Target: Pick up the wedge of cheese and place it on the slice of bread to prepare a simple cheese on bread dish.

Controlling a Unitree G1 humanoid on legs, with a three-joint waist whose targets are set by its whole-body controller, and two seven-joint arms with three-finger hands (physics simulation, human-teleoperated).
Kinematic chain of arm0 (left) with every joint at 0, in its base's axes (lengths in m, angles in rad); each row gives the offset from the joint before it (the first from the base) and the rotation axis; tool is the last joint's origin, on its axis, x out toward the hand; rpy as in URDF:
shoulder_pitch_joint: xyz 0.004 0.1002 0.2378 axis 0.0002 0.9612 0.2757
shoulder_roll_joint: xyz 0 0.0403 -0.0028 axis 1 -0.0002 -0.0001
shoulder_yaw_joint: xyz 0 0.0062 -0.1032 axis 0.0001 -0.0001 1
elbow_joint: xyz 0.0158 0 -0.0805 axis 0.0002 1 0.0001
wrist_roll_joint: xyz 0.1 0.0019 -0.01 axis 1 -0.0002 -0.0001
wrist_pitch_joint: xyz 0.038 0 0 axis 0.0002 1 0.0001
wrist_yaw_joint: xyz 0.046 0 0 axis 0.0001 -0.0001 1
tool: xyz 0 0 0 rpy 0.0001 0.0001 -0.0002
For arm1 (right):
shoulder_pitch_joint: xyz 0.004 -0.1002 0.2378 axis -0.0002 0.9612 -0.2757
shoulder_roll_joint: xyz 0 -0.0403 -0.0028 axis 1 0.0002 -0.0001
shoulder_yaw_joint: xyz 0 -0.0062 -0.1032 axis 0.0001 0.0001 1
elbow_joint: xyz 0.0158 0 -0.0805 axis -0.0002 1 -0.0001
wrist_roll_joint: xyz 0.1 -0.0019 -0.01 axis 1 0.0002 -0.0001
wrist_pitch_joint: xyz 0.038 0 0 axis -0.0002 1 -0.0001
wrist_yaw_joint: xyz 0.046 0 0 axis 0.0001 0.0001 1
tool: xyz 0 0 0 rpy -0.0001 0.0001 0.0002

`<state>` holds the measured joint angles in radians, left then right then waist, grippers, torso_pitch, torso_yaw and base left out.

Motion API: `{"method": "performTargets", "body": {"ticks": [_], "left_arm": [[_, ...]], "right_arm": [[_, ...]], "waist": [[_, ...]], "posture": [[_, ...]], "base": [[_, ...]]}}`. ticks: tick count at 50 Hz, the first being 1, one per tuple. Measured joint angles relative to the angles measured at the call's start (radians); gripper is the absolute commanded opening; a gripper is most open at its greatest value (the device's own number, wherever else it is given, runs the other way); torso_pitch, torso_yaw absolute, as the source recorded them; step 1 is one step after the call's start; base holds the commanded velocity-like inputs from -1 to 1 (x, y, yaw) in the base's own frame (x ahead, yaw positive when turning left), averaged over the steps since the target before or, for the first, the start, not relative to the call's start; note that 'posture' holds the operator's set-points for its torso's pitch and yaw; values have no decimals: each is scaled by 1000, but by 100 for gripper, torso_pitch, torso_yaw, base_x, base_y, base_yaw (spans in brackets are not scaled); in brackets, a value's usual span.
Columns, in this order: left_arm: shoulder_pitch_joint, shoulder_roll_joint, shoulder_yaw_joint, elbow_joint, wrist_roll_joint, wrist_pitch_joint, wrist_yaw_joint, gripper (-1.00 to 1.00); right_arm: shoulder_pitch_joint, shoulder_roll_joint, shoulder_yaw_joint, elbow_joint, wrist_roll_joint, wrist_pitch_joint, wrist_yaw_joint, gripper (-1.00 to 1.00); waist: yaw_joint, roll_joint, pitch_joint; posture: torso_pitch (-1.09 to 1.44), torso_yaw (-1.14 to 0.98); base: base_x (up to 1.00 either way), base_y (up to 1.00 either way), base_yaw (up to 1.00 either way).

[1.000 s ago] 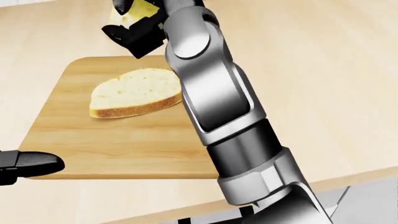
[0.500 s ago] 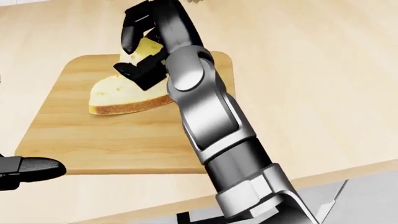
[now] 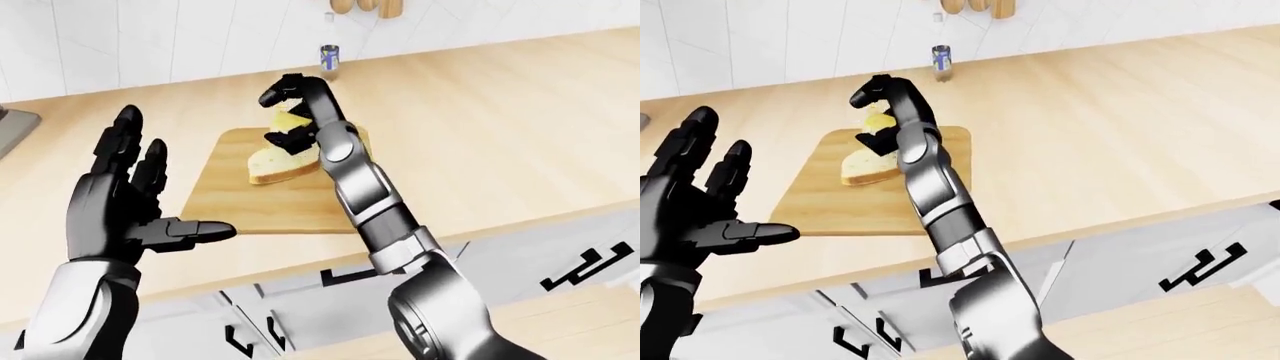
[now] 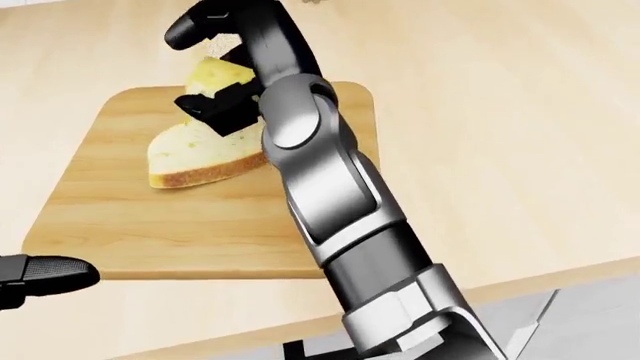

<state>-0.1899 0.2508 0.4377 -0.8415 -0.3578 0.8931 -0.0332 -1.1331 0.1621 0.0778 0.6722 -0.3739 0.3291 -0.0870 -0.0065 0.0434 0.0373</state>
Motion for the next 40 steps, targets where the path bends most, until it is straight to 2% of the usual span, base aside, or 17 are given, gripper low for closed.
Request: {"method": "performTargets", "body": {"ticks": [5,9,15,20,23,24,28,31,40], "left_arm": [[-7,6,6,-6,-10,8,4,100],[-11,11,15,-15,-20,17,9,100],[-19,21,22,-28,-39,33,20,100],[-24,25,18,-33,-48,44,31,100],[-35,29,14,-39,-52,57,41,100],[-39,30,11,-41,-53,59,44,100],[-58,35,-4,-45,-56,73,55,100],[-70,40,-6,-54,-62,89,63,100],[-94,46,-22,-57,-64,113,79,100]], "right_arm": [[9,-5,4,-57,-12,22,17,0],[25,-6,9,-116,-27,63,41,15],[36,-9,12,-204,-49,134,89,20],[38,-39,-2,-321,-56,197,131,28],[47,-55,-8,-385,-57,230,147,40],[53,-58,-8,-408,-58,243,154,55],[64,-76,-12,-468,-52,285,180,87],[73,-93,-17,-508,-47,312,195,98],[93,-153,-47,-607,-23,375,223,100]], "waist": [[0,0,-3],[0,0,-2],[1,0,1],[2,-2,3],[1,-4,2],[1,-4,2],[1,-5,3],[0,-5,4],[1,-7,7]], "posture": [[0,0],[0,0],[0,0],[0,0],[0,0],[0,0],[0,0],[0,0],[0,0]], "base": [[0,0,0],[0,0,0],[0,0,0],[0,0,0],[0,0,0],[0,0,0],[0,0,0],[0,0,0],[0,0,0]]}}
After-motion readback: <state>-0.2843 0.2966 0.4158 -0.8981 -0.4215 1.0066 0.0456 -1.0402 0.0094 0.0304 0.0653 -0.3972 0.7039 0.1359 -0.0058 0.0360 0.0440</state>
